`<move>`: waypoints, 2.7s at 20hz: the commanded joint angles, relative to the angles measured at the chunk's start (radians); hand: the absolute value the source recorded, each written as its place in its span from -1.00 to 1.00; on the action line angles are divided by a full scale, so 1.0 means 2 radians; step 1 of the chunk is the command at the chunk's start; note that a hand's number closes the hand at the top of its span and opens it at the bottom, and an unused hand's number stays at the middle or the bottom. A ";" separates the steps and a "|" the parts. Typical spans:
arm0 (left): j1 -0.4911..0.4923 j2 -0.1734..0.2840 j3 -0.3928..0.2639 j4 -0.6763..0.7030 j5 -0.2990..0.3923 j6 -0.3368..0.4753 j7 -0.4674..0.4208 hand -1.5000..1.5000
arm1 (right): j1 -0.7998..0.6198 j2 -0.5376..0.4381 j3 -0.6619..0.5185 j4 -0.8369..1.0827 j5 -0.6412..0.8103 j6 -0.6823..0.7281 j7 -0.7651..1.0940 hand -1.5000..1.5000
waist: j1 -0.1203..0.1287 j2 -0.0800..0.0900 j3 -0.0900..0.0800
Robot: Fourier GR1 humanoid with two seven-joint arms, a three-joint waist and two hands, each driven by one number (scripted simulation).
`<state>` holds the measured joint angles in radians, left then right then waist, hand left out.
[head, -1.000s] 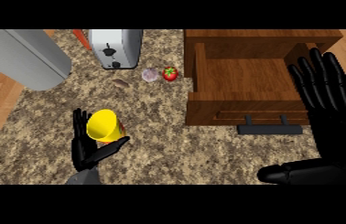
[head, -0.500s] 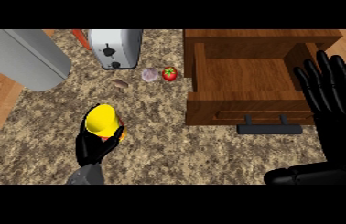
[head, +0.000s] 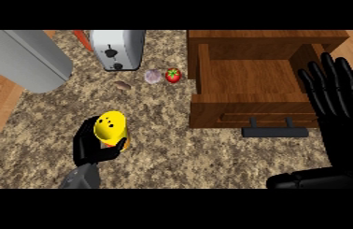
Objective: Pick up the cup, place it into the drawer and close the drawer
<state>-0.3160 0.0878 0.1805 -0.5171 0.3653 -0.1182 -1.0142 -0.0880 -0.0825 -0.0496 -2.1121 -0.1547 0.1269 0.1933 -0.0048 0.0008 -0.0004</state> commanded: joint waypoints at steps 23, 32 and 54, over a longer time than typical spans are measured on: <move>0.034 -0.006 -0.114 -0.381 -0.011 -0.004 0.207 1.00 | -0.010 -0.001 -0.006 0.014 -0.003 0.001 0.001 -1.00 | 0.008 -0.003 0.001; -0.041 -0.013 -0.119 -0.470 -0.010 0.060 0.339 1.00 | 0.026 0.015 0.007 0.014 0.019 -0.002 -0.026 -1.00 | 0.002 -0.001 0.000; -0.357 -0.044 -0.116 -0.248 -0.075 0.183 0.430 1.00 | 0.019 0.000 -0.009 0.027 0.009 0.016 -0.038 -1.00 | -0.008 0.001 0.000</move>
<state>-0.9243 0.0034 -0.0688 -1.1462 0.2152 0.2408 -0.1527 -0.0983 -0.0959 -0.0916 -2.0439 -0.1615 0.1496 0.1495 -0.0138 0.0017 0.0003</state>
